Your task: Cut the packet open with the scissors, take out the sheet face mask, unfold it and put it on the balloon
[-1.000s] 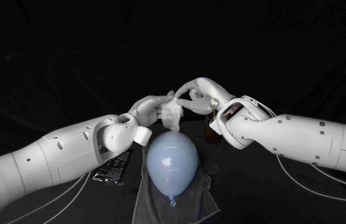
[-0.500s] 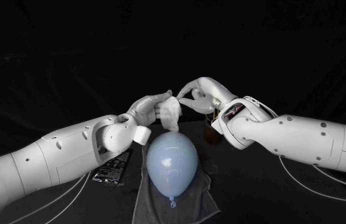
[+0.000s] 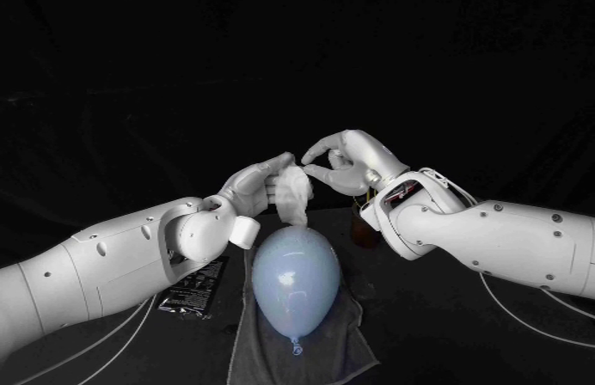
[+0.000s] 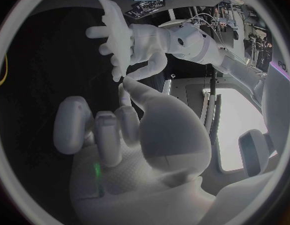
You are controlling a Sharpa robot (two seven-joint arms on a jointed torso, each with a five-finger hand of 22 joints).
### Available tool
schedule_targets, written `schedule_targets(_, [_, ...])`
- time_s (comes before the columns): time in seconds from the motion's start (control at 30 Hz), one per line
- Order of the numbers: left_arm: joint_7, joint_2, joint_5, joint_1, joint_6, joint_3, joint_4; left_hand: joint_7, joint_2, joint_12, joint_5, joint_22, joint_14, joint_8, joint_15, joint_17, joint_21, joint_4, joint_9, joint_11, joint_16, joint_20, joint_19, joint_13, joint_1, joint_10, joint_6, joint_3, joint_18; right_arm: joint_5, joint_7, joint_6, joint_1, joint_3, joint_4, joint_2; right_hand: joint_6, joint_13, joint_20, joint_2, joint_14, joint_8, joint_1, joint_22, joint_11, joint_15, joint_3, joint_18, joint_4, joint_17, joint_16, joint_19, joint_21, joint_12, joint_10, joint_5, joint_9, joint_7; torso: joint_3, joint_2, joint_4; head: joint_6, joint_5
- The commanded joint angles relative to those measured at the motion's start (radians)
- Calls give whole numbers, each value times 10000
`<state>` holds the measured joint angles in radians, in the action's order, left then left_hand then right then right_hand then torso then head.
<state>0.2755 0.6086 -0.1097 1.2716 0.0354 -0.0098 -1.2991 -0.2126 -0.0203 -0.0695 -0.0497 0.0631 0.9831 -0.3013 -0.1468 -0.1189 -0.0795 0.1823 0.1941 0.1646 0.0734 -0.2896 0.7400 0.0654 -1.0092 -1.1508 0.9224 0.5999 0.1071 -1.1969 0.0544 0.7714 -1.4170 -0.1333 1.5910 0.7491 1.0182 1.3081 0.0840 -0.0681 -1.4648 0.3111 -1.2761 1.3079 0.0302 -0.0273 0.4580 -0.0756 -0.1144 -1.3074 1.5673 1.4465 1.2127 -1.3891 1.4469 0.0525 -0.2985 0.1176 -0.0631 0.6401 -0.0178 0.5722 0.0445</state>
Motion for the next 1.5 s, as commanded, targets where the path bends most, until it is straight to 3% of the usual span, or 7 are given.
schedule_targets(0.03, [-4, -29, -78, 11, -91, 12, -18, -35, 67, 44, 9, 1, -30, 58, -11, -17, 50, 107, -11, 5, -8, -12, 9, 5, -53, 29, -15, -77, 122, -343, 441, 512, 13, 8, 76, 2, -71, 917, -75, -4, -1060, -50, 61, 1715, 75, -4, -68, 74, -10, -2634, 35, 1, -17, 30, -29, -2, 15, 9, 1, 2, -3, 5, -10])
schedule_targets(0.13, [5, -36, -78, 11, -134, 12, -18, -9, 332, 41, 6, 2, -24, 73, -4, -21, 50, 177, -18, -15, -7, -12, 32, 6, -197, 9, 8, -23, 127, -530, 368, 395, 22, 8, 90, -7, -85, 910, -72, -34, -1060, -59, 66, 1703, 80, 1, -82, 65, -17, -2634, 35, -16, -67, 39, -37, -2, 21, 15, 2, -1, -6, 3, -13])
schedule_targets(0.2, [16, -40, -78, 11, -180, 12, -16, 93, 572, 26, 3, 5, -6, 68, 44, -27, 46, -326, -10, -96, -3, -12, 60, 12, -837, -71, 25, 401, 139, -732, 262, 232, 32, 8, 68, -36, -90, 892, -70, -48, -1060, -62, 73, 1693, 83, 3, -90, 58, -16, -2634, 35, -30, -105, 60, -52, -3, 24, 18, 3, -2, -2, 9, -25])
schedule_targets(0.27, [30, -41, -78, 11, -208, 12, -16, 144, 545, 37, 2, 11, 9, 37, 69, -30, 35, -882, 15, -139, -3, -10, 117, 4, -1341, -129, 54, 795, 159, -938, 161, 87, 60, 8, 42, -73, -112, 879, -65, -75, -1060, -76, 82, 1678, 91, 11, -105, 48, -19, -2634, 35, -52, -164, 77, -67, -3, 33, 29, 1, -2, -2, 9, -35])
schedule_targets(0.33, [44, -41, -78, 11, -224, 12, -19, 146, 546, 37, 4, 11, 23, 9, 68, -33, 33, -986, 34, -138, -1, -12, 123, 1, -1461, -168, 87, 930, 166, -1141, 65, -38, 98, 8, 16, -115, -121, 876, -62, -85, -1060, -83, 87, 1678, 95, 14, -111, 49, -19, -2634, 35, -52, -163, 81, -71, -3, 38, 33, -1, 1, 4, 12, -51])
schedule_targets(0.6, [89, -30, -79, 11, -271, 13, -26, 135, 704, 25, 5, 12, 43, -37, 71, -36, 31, -938, 65, -143, -1, -12, 146, 6, -1432, -285, 164, 1196, 177, -2118, -388, -134, 193, 8, -99, -304, -255, 852, -36, -163, -1060, -182, 111, 1656, 143, 52, -149, 36, -27, -2634, 35, -91, -251, 118, -107, -9, 96, 92, -1, 5, -5, 35, -97])
schedule_targets(1.5, [-200, -22, -150, 11, -191, 13, -34, 159, 802, 29, 7, 14, 46, -165, 99, -39, 32, -971, 139, -199, -18, -12, 199, 12, -430, -709, 502, 1902, 195, -4164, -2021, 599, 284, 8, -712, -800, -277, 779, 16, -299, -1060, -268, 249, 1657, 193, 104, -263, 39, 62, -2634, 35, -90, -246, 205, -168, -31, 160, 133, -2, 2, 2, 48, -113])
